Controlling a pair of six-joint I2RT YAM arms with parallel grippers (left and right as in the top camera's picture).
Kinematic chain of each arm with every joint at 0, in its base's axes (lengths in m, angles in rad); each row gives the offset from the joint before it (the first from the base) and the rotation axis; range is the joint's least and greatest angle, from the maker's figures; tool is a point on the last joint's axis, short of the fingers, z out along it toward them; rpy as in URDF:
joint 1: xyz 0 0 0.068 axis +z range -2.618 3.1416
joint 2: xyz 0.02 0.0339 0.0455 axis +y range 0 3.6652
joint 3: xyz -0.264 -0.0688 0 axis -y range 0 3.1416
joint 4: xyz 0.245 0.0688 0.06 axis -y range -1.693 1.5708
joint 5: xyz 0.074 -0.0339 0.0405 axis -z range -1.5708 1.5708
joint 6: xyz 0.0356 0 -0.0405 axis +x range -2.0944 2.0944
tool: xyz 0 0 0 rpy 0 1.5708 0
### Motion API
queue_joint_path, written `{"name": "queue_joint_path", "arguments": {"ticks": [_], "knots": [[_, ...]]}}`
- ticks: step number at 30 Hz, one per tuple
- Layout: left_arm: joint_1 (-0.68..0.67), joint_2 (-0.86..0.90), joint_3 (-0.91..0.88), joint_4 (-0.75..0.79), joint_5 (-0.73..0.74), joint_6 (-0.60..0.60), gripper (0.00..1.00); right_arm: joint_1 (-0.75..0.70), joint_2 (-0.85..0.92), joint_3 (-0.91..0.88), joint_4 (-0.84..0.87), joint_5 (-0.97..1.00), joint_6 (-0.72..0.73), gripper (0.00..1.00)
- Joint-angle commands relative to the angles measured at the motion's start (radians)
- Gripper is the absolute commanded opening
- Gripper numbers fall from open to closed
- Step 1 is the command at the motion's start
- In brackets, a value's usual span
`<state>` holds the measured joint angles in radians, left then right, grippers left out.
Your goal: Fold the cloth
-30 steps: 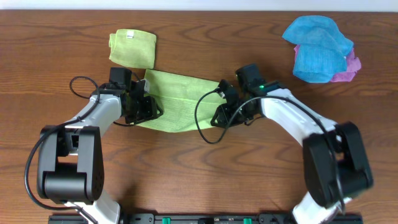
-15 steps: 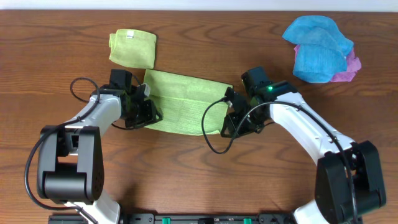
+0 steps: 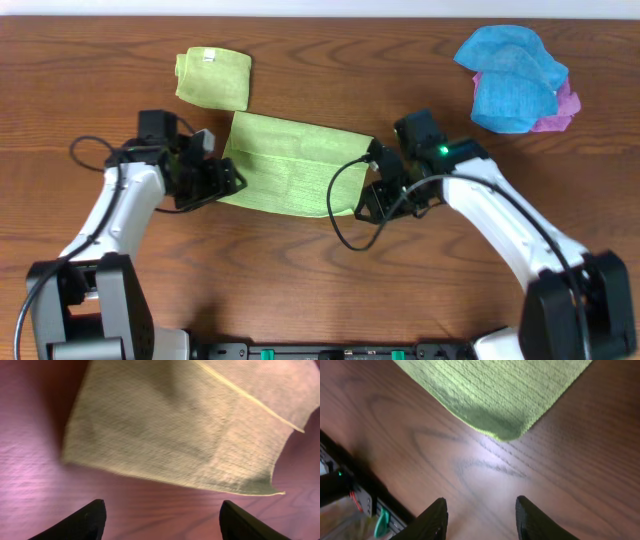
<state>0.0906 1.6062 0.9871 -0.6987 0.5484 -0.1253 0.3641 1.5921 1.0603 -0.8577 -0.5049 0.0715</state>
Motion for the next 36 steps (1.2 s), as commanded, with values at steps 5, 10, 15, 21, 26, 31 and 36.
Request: {"name": "queue_joint_path", "arguments": {"ticks": [5, 10, 15, 21, 26, 31, 36], "knots": [[0.1, -0.003, 0.02, -0.042, -0.014, 0.079, 0.75, -0.045, -0.177, -0.288, 0.255, -0.137, 0.215, 0.55], [0.125, 0.003, 0.015, -0.032, -0.014, 0.097, 0.77, -0.049, -0.244, -0.454, 0.522, -0.192, 0.414, 0.61], [0.125, 0.049, 0.014, -0.005, -0.013, 0.097, 0.78, -0.049, -0.246, -0.515, 0.652, -0.21, 0.512, 0.61], [0.125, 0.121, 0.014, 0.056, 0.018, 0.096, 0.78, -0.049, -0.246, -0.515, 0.664, -0.211, 0.519, 0.6], [0.124, 0.147, 0.014, 0.093, 0.029, 0.084, 0.78, -0.049, -0.246, -0.515, 0.664, -0.218, 0.519, 0.61], [0.122, 0.177, 0.014, 0.121, 0.047, 0.076, 0.78, -0.049, -0.246, -0.515, 0.664, -0.219, 0.52, 0.61], [0.121, 0.211, 0.014, 0.143, 0.056, 0.065, 0.78, -0.049, -0.246, -0.515, 0.664, -0.232, 0.52, 0.61]]}}
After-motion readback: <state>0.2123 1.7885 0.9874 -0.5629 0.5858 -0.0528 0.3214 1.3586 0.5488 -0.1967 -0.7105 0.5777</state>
